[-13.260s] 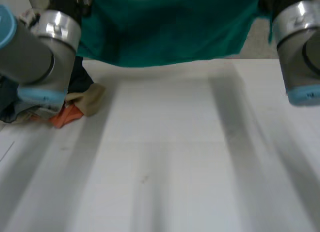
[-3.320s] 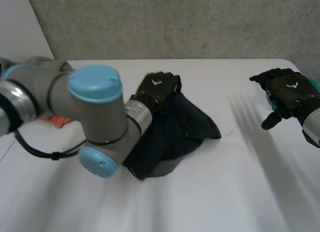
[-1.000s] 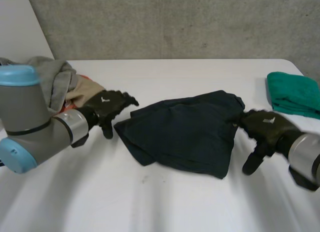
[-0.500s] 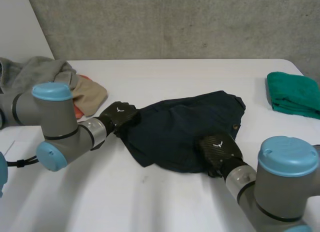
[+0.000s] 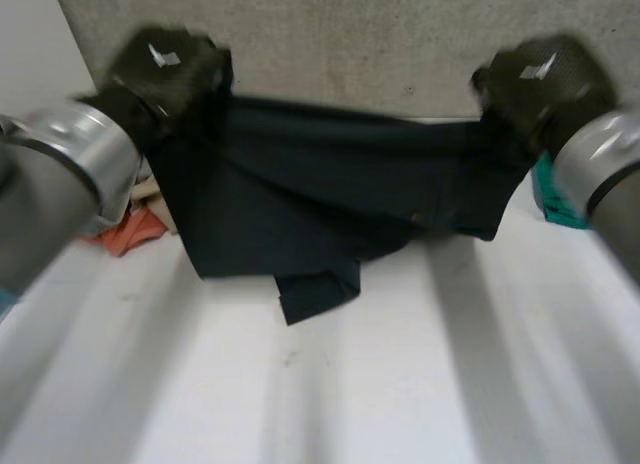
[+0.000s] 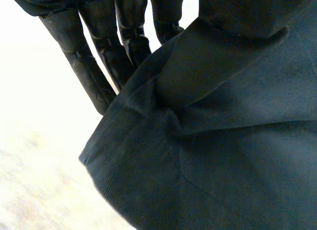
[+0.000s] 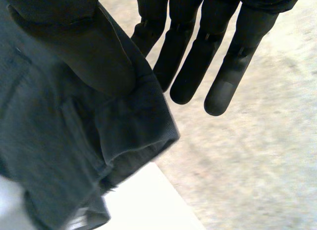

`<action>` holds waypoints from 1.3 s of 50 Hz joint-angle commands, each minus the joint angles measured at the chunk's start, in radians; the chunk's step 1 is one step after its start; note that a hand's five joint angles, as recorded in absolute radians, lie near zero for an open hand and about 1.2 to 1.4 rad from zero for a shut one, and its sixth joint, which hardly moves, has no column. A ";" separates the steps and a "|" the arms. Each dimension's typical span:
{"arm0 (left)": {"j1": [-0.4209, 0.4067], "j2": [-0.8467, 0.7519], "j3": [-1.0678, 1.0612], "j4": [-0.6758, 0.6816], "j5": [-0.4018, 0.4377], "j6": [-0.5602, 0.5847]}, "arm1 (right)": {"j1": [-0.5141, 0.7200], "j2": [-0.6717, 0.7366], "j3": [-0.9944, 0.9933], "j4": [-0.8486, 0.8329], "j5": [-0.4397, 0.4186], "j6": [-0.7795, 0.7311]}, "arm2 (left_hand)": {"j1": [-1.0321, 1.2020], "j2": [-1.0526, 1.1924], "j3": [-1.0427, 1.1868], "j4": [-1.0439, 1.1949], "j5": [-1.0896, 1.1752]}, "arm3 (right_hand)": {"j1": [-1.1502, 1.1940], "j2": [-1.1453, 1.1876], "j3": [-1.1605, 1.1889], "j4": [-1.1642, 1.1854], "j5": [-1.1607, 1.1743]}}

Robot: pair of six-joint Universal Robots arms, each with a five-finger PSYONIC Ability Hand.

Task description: Fold the laundry.

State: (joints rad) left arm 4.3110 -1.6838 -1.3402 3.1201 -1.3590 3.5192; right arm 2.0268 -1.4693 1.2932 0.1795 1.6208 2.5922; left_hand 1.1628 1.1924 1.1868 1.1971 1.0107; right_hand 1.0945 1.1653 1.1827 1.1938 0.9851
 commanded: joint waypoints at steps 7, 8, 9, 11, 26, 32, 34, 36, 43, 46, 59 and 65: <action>-0.005 0.066 -0.022 -0.087 -0.006 0.001 | -0.071 0.069 -0.204 0.169 -0.002 -0.041 | 0.233 0.204 0.209 0.199 0.211 | 0.302 0.231 0.214 0.202 0.237; -0.005 0.035 -0.020 -0.089 -0.005 0.004 | -0.070 0.090 -0.206 0.169 -0.002 -0.041 | 0.233 0.204 0.209 0.199 0.211 | 0.302 0.231 0.214 0.202 0.237; -0.005 -0.031 -0.011 -0.089 -0.008 0.009 | -0.069 0.130 -0.212 0.167 -0.004 -0.040 | 0.233 0.204 0.209 0.199 0.211 | 0.302 0.231 0.214 0.202 0.237; -0.005 -0.089 0.002 -0.087 -0.009 0.012 | -0.071 0.167 -0.219 0.167 -0.006 -0.037 | 0.233 0.204 0.209 0.199 0.211 | 0.302 0.231 0.214 0.202 0.237; -0.002 -0.441 0.542 0.328 -0.018 0.067 | -0.042 0.435 -0.548 -0.318 0.025 0.029 | 0.233 0.204 0.209 0.199 0.211 | 0.302 0.231 0.214 0.202 0.237; -0.022 -0.386 0.544 0.679 -0.106 0.069 | -0.034 0.416 -0.549 -0.728 -0.005 0.036 | 0.233 0.204 0.209 0.199 0.211 | 0.302 0.231 0.214 0.202 0.237; -0.027 -0.355 0.536 0.664 -0.106 0.067 | -0.034 0.417 -0.552 -0.729 -0.025 0.036 | 0.233 0.204 0.209 0.199 0.211 | 0.302 0.231 0.214 0.202 0.237; -0.030 -0.323 0.504 0.600 -0.106 0.067 | -0.034 0.425 -0.543 -0.718 -0.055 0.037 | 0.233 0.204 0.209 0.199 0.211 | 0.302 0.231 0.214 0.202 0.237; -0.040 -0.295 0.303 0.456 -0.091 0.067 | -0.033 0.434 -0.388 -0.637 -0.078 0.040 | 0.233 0.204 0.209 0.199 0.211 | 0.302 0.231 0.214 0.202 0.237; -0.057 -0.284 0.170 0.442 -0.088 0.075 | -0.033 0.445 -0.292 -0.617 -0.076 0.040 | 0.233 0.204 0.209 0.199 0.211 | 0.302 0.231 0.214 0.202 0.237; -0.145 -0.375 -0.240 0.319 -0.115 0.112 | -0.040 0.531 0.026 -0.445 -0.099 0.031 | 0.233 0.204 0.209 0.199 0.211 | 0.302 0.231 0.214 0.202 0.237; -0.177 -0.281 -0.321 0.184 -0.199 0.109 | -0.046 0.488 0.136 -0.297 -0.118 0.025 | 0.233 0.204 0.209 0.199 0.211 | 0.302 0.231 0.214 0.202 0.237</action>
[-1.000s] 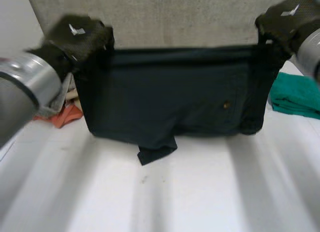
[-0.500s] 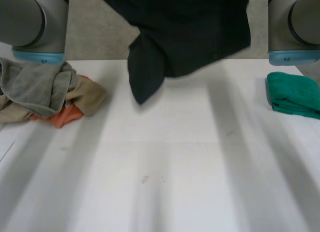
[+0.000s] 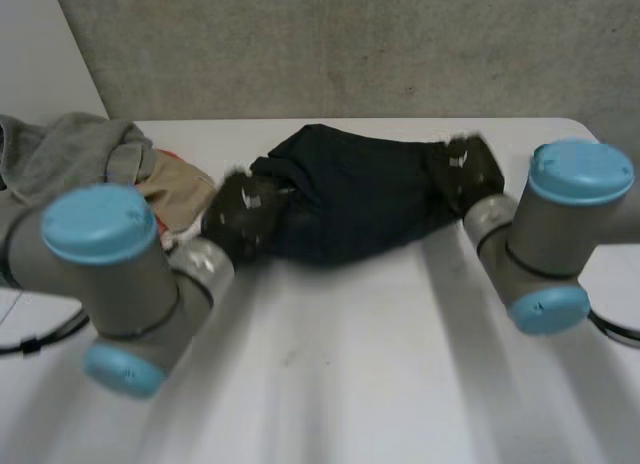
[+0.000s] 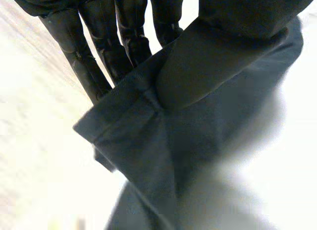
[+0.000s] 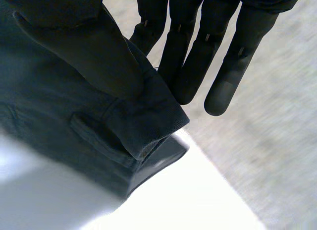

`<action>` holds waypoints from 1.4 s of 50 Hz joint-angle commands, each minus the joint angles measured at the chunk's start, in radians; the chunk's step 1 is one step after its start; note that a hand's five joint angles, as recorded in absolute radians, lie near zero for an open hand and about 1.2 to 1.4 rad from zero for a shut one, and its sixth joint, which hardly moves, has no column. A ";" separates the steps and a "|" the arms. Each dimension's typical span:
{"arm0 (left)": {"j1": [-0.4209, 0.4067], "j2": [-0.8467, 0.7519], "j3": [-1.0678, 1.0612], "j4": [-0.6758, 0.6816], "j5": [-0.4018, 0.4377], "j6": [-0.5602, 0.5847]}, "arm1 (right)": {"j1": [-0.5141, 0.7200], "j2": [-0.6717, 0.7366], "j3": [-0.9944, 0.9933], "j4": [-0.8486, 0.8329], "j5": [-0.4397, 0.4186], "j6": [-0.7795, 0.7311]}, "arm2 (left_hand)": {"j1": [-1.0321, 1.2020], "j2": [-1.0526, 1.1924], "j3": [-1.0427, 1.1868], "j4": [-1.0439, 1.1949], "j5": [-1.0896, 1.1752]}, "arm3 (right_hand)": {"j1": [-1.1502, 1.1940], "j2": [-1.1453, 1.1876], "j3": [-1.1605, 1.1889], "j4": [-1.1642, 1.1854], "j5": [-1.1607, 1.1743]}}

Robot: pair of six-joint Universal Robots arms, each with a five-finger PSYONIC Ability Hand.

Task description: Fold the laundry.

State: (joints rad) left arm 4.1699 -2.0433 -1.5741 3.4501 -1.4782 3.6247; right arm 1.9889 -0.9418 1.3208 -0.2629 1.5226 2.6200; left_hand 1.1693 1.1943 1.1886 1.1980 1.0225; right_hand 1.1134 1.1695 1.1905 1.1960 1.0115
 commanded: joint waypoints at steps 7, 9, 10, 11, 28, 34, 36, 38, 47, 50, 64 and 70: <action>-0.120 0.241 -0.194 -0.401 -0.123 -0.005 | -0.009 -0.274 0.266 0.422 -0.022 -0.073 | 0.227 0.202 0.208 0.198 0.199 | 0.283 0.227 0.206 0.200 0.210; -0.140 0.279 -0.219 -0.491 -0.123 -0.005 | -0.005 -0.336 0.307 0.476 -0.021 -0.107 | 0.227 0.202 0.208 0.198 0.199 | 0.283 0.227 0.206 0.200 0.210; -0.146 0.297 -0.230 -0.527 -0.122 -0.006 | -0.007 -0.368 0.330 0.500 -0.021 -0.123 | 0.227 0.202 0.208 0.198 0.199 | 0.283 0.227 0.206 0.200 0.210; -0.163 0.336 -0.250 -0.610 -0.120 -0.009 | -0.009 -0.438 0.374 0.549 -0.022 -0.162 | 0.227 0.202 0.208 0.198 0.199 | 0.283 0.227 0.206 0.200 0.210; -0.231 0.422 -0.192 -0.756 -0.106 -0.032 | -0.010 -0.629 0.512 0.732 -0.051 -0.298 | 0.227 0.202 0.208 0.198 0.199 | 0.283 0.227 0.206 0.200 0.210; -0.157 0.306 -0.098 -0.489 -0.106 -0.017 | -0.013 -0.597 0.448 0.556 -0.062 -0.216 | 0.227 0.202 0.208 0.198 0.199 | 0.283 0.227 0.206 0.200 0.210; -0.114 0.264 -0.070 -0.416 -0.106 0.000 | -0.016 -0.560 0.427 0.512 -0.062 -0.198 | 0.227 0.202 0.208 0.198 0.199 | 0.283 0.227 0.206 0.200 0.210; -0.067 0.188 0.000 -0.329 -0.106 0.059 | -0.015 -0.491 0.387 0.444 -0.058 -0.184 | 0.227 0.202 0.208 0.198 0.199 | 0.283 0.227 0.206 0.200 0.210; -0.036 -0.165 0.382 -0.184 -0.097 0.239 | -0.001 -0.232 0.190 0.199 0.089 -0.176 | 0.227 0.202 0.208 0.198 0.199 | 0.283 0.227 0.206 0.200 0.210; -0.013 -0.293 0.534 -0.157 -0.080 0.239 | 0.001 -0.141 0.117 0.087 0.129 -0.187 | 0.227 0.202 0.208 0.198 0.199 | 0.283 0.227 0.206 0.200 0.210; 0.015 -0.609 0.911 0.023 -0.025 0.249 | 0.001 0.251 -0.187 -0.268 0.139 -0.273 | 0.227 0.202 0.208 0.198 0.199 | 0.063 0.007 -0.014 -0.020 -0.010; -0.007 -0.609 0.850 0.037 -0.039 0.244 | 0.004 0.241 -0.192 -0.268 0.142 -0.235 | -0.958 -0.983 -0.977 -0.987 -0.986 | -0.939 -0.995 -1.016 -1.021 -1.011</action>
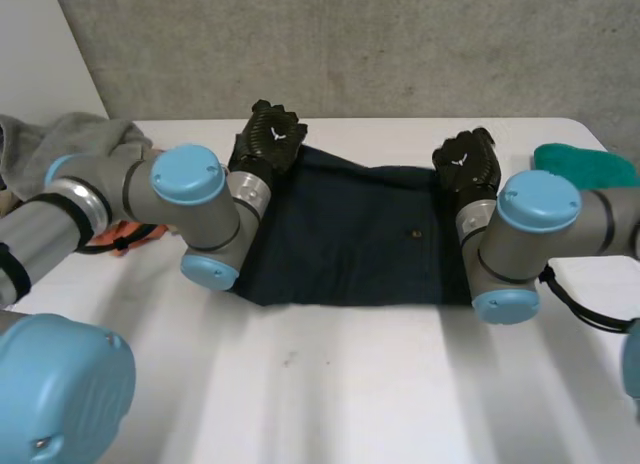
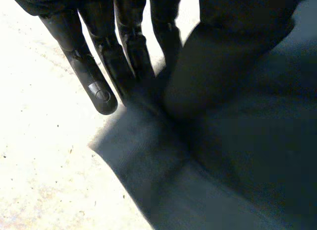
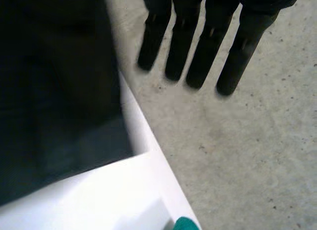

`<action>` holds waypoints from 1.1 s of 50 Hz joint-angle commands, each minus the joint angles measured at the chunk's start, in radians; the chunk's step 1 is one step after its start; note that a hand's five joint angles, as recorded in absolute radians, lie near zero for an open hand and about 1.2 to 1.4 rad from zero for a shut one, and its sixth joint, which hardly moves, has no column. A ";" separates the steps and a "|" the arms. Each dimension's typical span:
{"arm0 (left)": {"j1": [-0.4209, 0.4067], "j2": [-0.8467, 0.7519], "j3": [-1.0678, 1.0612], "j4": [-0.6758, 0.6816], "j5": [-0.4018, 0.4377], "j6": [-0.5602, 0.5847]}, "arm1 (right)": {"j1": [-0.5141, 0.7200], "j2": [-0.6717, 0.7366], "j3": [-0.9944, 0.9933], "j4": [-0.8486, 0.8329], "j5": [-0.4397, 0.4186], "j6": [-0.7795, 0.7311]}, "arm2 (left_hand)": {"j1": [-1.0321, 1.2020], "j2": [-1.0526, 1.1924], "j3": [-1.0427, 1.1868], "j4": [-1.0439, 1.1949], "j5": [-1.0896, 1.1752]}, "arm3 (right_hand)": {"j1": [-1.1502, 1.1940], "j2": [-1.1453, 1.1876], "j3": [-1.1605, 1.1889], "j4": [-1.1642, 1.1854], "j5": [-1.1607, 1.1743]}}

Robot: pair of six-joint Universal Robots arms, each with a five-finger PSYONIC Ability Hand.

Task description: Fold the laundry.

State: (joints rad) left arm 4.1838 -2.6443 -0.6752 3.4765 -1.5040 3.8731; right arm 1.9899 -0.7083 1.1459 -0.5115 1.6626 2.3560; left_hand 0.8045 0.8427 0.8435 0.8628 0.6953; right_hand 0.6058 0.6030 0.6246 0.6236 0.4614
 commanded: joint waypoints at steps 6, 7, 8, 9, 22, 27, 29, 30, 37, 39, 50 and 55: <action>-0.034 0.171 -0.240 0.038 -0.019 -0.021 | -0.031 -0.179 0.110 0.238 -0.012 0.204 | -0.630 -0.668 -0.669 -0.688 -0.695 | -0.431 -0.428 -0.450 -0.449 -0.461; -0.034 0.194 -0.265 0.039 -0.019 -0.026 | -0.039 -0.210 0.126 0.281 -0.017 0.236 | -0.630 -0.668 -0.669 -0.688 -0.695 | -0.431 -0.428 -0.450 -0.449 -0.461; -0.034 0.216 -0.291 0.041 -0.018 -0.032 | -0.045 -0.242 0.144 0.322 -0.021 0.270 | -0.630 -0.668 -0.669 -0.688 -0.695 | -0.431 -0.428 -0.450 -0.449 -0.461; -0.034 0.237 -0.316 0.042 -0.018 -0.043 | -0.051 -0.270 0.162 0.365 -0.030 0.304 | -0.630 -0.668 -0.669 -0.688 -0.695 | -0.431 -0.428 -0.450 -0.449 -0.461; -0.036 0.412 -0.541 0.056 -0.021 -0.234 | -0.158 -0.341 0.382 0.553 -0.281 0.503 | -0.630 -0.668 -0.669 -0.688 -0.695 | -0.131 -0.128 -0.149 -0.148 -0.161; -0.039 0.418 -0.555 0.050 -0.024 -0.236 | -0.161 -0.320 0.385 0.502 -0.277 0.494 | -0.630 -0.668 -0.669 -0.688 -0.695 | 0.256 0.259 0.237 0.238 0.226; -0.039 0.425 -0.557 0.046 -0.025 -0.236 | -0.167 -0.304 0.379 0.481 -0.259 0.488 | -0.630 -0.668 -0.669 -0.688 -0.695 | 0.787 0.790 0.768 0.769 0.757; -0.039 0.428 -0.558 0.046 -0.025 -0.236 | -0.172 -0.304 0.379 0.472 -0.247 0.485 | -0.630 -0.668 -0.669 -0.688 -0.695 | 0.790 0.793 0.772 0.773 0.760; -0.036 0.495 -0.598 0.047 -0.030 -0.241 | -0.224 -0.466 0.488 0.346 -0.084 0.383 | -0.630 -0.668 -0.669 -0.688 -0.695 | 0.790 0.793 0.772 0.773 0.760; -0.034 0.510 -0.604 0.047 -0.030 -0.242 | -0.249 -0.509 0.515 0.335 -0.084 0.295 | -0.630 -0.668 -0.669 -0.688 -0.695 | 0.790 0.793 0.772 0.773 0.760; -0.033 0.595 -0.682 0.046 -0.031 -0.262 | -0.153 -0.527 0.466 0.281 -0.076 -0.017 | -0.630 -0.668 -0.669 -0.688 -0.695 | 0.790 0.793 0.772 0.773 0.760; -0.025 0.636 -0.737 0.046 -0.030 -0.291 | -0.040 -0.485 0.428 0.286 -0.073 0.017 | -0.630 -0.668 -0.669 -0.688 -0.695 | 0.498 0.501 0.479 0.480 0.468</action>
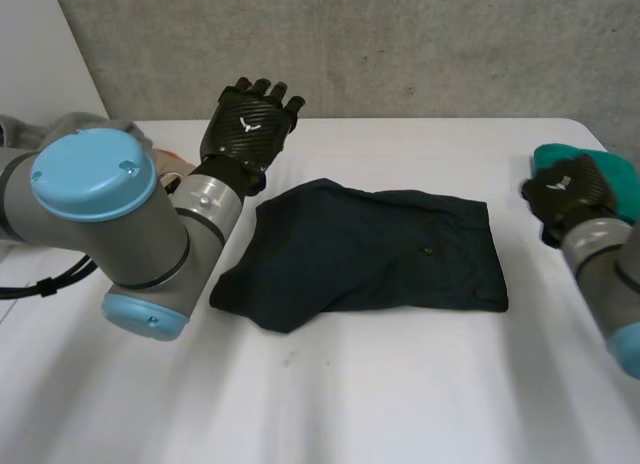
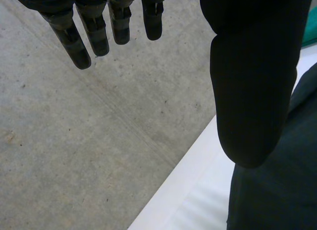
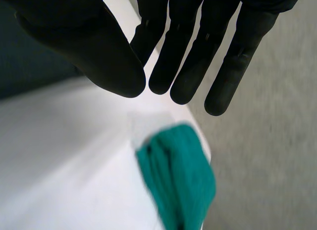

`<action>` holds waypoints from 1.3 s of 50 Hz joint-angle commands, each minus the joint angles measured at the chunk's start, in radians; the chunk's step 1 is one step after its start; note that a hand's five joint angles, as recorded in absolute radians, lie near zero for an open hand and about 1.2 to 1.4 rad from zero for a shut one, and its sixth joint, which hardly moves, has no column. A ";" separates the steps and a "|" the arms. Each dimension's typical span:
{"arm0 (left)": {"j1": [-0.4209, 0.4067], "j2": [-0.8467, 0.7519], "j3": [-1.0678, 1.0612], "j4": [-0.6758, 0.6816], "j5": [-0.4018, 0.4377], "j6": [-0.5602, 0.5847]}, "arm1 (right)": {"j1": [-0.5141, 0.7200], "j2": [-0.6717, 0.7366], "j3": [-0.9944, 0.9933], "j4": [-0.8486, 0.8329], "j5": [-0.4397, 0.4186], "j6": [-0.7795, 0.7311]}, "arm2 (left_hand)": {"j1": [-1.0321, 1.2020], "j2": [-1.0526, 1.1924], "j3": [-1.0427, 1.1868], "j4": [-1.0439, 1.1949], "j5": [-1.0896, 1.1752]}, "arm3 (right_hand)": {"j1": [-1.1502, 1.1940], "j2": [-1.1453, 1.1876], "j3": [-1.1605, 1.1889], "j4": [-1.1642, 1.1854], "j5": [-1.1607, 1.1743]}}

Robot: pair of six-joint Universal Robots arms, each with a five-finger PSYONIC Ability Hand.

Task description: Fold the laundry.

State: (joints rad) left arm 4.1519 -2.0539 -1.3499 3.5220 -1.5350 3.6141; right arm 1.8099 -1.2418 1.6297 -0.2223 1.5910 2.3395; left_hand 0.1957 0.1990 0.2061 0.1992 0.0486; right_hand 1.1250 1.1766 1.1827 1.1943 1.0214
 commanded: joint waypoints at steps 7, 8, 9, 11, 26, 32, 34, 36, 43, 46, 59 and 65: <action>0.016 0.089 -0.121 -0.003 0.009 -0.072 | 0.131 0.059 -0.016 0.034 -0.011 0.334 | -0.021 -0.024 -0.032 -0.025 -0.049 | -0.873 -0.924 -0.930 -0.942 -0.944; 0.014 0.096 -0.132 -0.003 0.013 -0.092 | 0.096 0.061 -0.004 0.058 -0.031 0.416 | -0.021 -0.024 -0.032 -0.025 -0.049 | -0.864 -0.916 -0.922 -0.933 -0.935; 0.013 0.101 -0.136 -0.003 0.016 -0.103 | 0.068 0.062 0.002 0.070 -0.046 0.453 | -0.021 -0.024 -0.032 -0.025 -0.049 | -0.852 -0.904 -0.910 -0.922 -0.923; 0.011 0.109 -0.143 -0.003 0.018 -0.129 | 0.002 0.062 0.019 0.092 -0.090 0.510 | -0.021 -0.024 -0.032 -0.025 -0.049 | -0.849 -0.901 -0.907 -0.918 -0.920; 0.010 0.146 -0.149 -0.015 0.088 -0.305 | -0.120 0.140 0.053 0.078 -0.295 0.569 | -0.021 -0.024 -0.032 -0.025 -0.049 | -0.682 -0.734 -0.740 -0.751 -0.753; 0.011 0.146 -0.149 -0.015 0.088 -0.305 | -0.116 0.160 0.052 0.072 -0.296 0.566 | -0.021 -0.024 -0.032 -0.025 -0.049 | -0.606 -0.657 -0.663 -0.675 -0.677; 0.011 0.146 -0.149 -0.015 0.088 -0.305 | -0.115 0.160 0.052 0.072 -0.296 0.566 | -0.021 -0.024 -0.032 -0.025 -0.049 | -0.582 -0.634 -0.640 -0.651 -0.653; 0.011 0.144 -0.149 -0.015 0.088 -0.305 | -0.115 0.160 0.053 0.070 -0.299 0.566 | -0.021 -0.024 -0.032 -0.025 -0.049 | -0.561 -0.613 -0.619 -0.631 -0.632; 0.011 0.144 -0.153 -0.014 0.088 -0.305 | -0.115 0.188 0.052 0.049 -0.298 0.567 | -0.021 -0.024 -0.032 -0.025 -0.049 | -0.290 -0.342 -0.348 -0.359 -0.361; 0.010 0.144 -0.153 -0.015 0.088 -0.307 | -0.121 0.188 0.055 0.017 -0.292 0.569 | -0.021 -0.024 -0.032 -0.025 -0.049 | 0.270 0.219 0.212 0.201 0.199; 0.019 0.158 -0.153 -0.015 0.088 -0.307 | -0.219 0.100 0.070 0.067 -0.272 0.436 | -0.021 -0.024 -0.032 -0.025 -0.049 | 0.271 0.220 0.214 0.202 0.200; 0.020 0.176 -0.167 -0.015 0.088 -0.310 | -0.267 0.093 0.047 0.113 -0.260 0.204 | -0.021 -0.024 -0.032 -0.025 -0.049 | 0.271 0.220 0.214 0.202 0.200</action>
State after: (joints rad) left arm 4.1700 -1.8934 -1.5052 3.5061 -1.4466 3.3056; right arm 1.5864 -1.1399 1.6947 -0.1462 1.3236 2.7284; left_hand 0.1957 0.1990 0.2061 0.1992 0.0486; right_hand 1.0512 1.1667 1.1729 1.1930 0.9632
